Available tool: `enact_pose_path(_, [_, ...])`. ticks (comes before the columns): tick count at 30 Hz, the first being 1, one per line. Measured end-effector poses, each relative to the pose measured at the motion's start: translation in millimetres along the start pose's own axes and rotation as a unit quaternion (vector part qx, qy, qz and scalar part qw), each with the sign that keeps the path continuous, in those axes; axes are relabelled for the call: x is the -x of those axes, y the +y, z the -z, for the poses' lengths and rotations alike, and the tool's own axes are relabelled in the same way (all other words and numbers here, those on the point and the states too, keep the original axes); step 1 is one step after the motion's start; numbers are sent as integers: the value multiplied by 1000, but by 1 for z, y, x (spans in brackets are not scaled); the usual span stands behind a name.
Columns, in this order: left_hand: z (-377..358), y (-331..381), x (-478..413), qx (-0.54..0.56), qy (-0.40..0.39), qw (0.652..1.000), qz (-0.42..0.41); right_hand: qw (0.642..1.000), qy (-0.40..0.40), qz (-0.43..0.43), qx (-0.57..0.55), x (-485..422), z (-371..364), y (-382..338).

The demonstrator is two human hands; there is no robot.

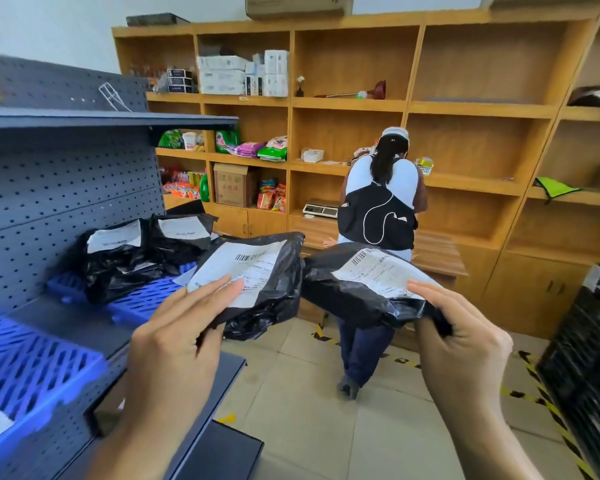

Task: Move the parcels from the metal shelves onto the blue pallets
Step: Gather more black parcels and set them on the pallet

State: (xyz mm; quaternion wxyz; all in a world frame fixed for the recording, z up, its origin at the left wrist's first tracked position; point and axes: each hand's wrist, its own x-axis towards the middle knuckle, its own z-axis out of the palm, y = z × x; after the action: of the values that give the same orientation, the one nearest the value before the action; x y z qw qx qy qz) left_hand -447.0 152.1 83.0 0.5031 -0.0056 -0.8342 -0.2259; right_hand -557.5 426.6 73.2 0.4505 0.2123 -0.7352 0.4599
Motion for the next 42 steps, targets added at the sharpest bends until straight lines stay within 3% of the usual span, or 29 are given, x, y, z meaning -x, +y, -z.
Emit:
enact_pose_path(15, [-117, -22, -53, -44, 4, 998, 46, 997, -42, -37, -61, -71, -82, 126])
enact_pose_path(27, [-176, -95, -118, -47, 37, 997, 39, 991, -52, -76, -101, -117, -201, 161])
enact_pose_path(42, [-208, -194, -189, -61, 114, 990, 58, 987, -72, -31, -138, -180, -357, 174])
